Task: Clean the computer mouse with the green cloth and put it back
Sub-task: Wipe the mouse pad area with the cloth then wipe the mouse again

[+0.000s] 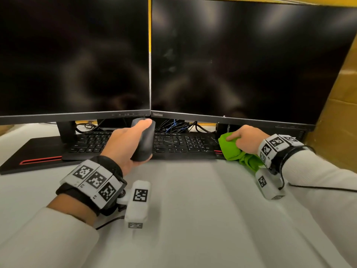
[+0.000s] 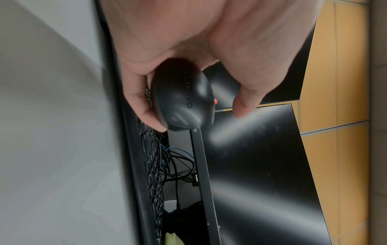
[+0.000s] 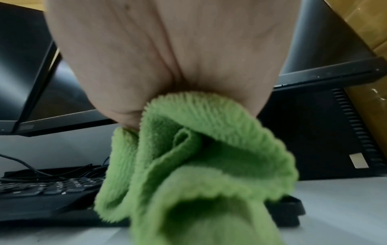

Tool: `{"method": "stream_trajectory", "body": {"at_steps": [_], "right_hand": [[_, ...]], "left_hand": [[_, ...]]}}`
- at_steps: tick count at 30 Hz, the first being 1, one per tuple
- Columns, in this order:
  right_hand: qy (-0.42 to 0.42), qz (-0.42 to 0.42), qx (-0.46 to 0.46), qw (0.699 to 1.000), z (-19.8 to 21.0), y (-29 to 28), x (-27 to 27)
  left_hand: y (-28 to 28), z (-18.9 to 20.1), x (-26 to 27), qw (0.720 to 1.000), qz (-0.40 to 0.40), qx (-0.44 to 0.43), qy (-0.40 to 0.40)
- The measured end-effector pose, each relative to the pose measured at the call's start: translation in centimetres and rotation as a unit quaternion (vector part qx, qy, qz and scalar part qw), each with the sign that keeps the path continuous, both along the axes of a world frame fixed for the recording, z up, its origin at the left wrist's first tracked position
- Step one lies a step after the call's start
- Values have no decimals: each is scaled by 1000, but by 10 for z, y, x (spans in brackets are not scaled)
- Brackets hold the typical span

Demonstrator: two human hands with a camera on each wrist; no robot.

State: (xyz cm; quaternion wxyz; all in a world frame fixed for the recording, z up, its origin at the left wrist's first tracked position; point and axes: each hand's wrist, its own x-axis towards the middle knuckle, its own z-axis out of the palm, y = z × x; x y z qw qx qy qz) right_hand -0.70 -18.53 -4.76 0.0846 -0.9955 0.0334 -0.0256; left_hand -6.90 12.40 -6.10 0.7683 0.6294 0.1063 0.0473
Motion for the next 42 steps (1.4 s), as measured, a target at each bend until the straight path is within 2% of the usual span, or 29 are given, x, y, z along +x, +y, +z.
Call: {"method": "stream_trajectory", "body": {"at_steps": [2,6,10,12,16,22,27,31,37,42], "right_hand": [[0,10,2,1000,-2,5,3],[78,74,-49,993,-12,24,9],[77,108,-69,989,-8,13,5],[69,91,-65,991,0,5,-1],[-2,50,-46,998,8,5,0],[105,91,-44,989,-19,31,33],[111,67,-62,990,-25,31,51],[115,56,-44,991,-24,33,42],[54,51,-77,994,-11,25,27],[98,53,-67,991,-20,34,36]], "left_hand": [[-1,0,1,1000,1,2,0],[-3,0,0,1000,-6,9,1],[-3,1,-2,1000,-7,12,-3],[-3,2,-2,1000,-9,15,-5],[-3,0,-2,1000,-15,27,-6],[-2,-3,3,999,-13,39,-8],[0,-4,5,999,-13,45,-6],[-2,-3,4,998,-17,52,-6],[-1,-3,2,999,-26,43,-8],[-3,-6,3,998,-37,49,-5]]}}
